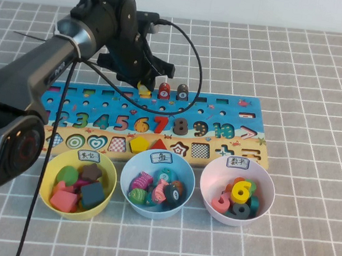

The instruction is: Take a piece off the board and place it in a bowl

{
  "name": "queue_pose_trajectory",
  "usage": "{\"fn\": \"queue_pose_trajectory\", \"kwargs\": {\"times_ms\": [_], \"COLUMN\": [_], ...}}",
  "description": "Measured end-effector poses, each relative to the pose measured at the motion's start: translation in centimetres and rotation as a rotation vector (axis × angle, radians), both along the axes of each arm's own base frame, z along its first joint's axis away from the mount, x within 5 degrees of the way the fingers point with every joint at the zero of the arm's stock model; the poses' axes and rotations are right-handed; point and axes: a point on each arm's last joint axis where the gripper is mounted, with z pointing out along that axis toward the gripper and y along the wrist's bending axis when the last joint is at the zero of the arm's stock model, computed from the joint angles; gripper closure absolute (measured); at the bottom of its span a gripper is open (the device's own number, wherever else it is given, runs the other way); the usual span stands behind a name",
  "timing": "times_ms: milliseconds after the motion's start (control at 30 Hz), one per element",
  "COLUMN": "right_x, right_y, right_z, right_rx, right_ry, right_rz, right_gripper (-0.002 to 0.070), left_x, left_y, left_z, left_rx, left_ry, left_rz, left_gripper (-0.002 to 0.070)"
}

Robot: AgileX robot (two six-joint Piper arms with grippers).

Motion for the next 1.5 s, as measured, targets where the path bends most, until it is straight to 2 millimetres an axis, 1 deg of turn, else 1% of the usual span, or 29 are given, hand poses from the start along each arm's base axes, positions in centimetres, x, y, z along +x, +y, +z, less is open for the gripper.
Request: {"fn": "queue_pose_trajectory", "kwargs": {"times_ms": [100,233,367,533,600,700,800,867,1000,1133,1233,1400,1500], "right_x": [0.0,0.0,0.0,0.0,0.0,0.0,0.0,0.0,0.0,0.0,0.0,0.0,0.0], "right_y": [0.0,0.0,0.0,0.0,0.0,0.0,0.0,0.0,0.0,0.0,0.0,0.0,0.0], "right_z": [0.0,0.0,0.0,0.0,0.0,0.0,0.0,0.0,0.0,0.0,0.0,0.0,0.0], "right_rx": [0.000,0.000,0.000,0.000,0.000,0.000,0.000,0.000,0.000,0.000,0.000,0.000,0.000], "right_ry": [0.000,0.000,0.000,0.000,0.000,0.000,0.000,0.000,0.000,0.000,0.000,0.000,0.000], "right_rz": [0.000,0.000,0.000,0.000,0.000,0.000,0.000,0.000,0.000,0.000,0.000,0.000,0.000], "right_gripper": [0.0694,0.0694,0.0694,0.0694,0.0694,0.0694,0.0694,0.0694,0.0694,0.0694,0.0694,0.0694,0.0694], "left_x": [-0.3,-0.9,-1.7,-3.3,-3.9,-5.2,-6.9,-8.4,-11.6,-14.7,-17.0,-21.4,-24.0], "left_y": [0.2,0.7,1.4,2.3,2.3,1.5,0.5,-0.1,-0.2,1.2,2.6,5.2,6.6], "left_z": [0.2,1.9,4.7,8.7,10.0,11.7,12.7,13.4,14.5,15.2,15.2,14.1,13.1], "left_rx": [0.024,0.059,0.088,0.119,0.137,0.152,0.169,0.186,0.208,0.215,0.203,0.183,0.154], "left_ry": [0.019,0.027,-0.005,-0.030,-0.054,-0.090,-0.100,-0.100,-0.088,-0.094,-0.111,-0.130,-0.181], "left_rz": [-0.006,-0.008,-0.010,-0.011,-0.036,-0.075,-0.113,-0.140,-0.167,-0.150,-0.138,-0.137,-0.147], "left_gripper": [0.0473,0.0473,0.0473,0.0474,0.0474,0.0474,0.0474,0.0474,0.0474,0.0474,0.0474,0.0474,0.0474]}}
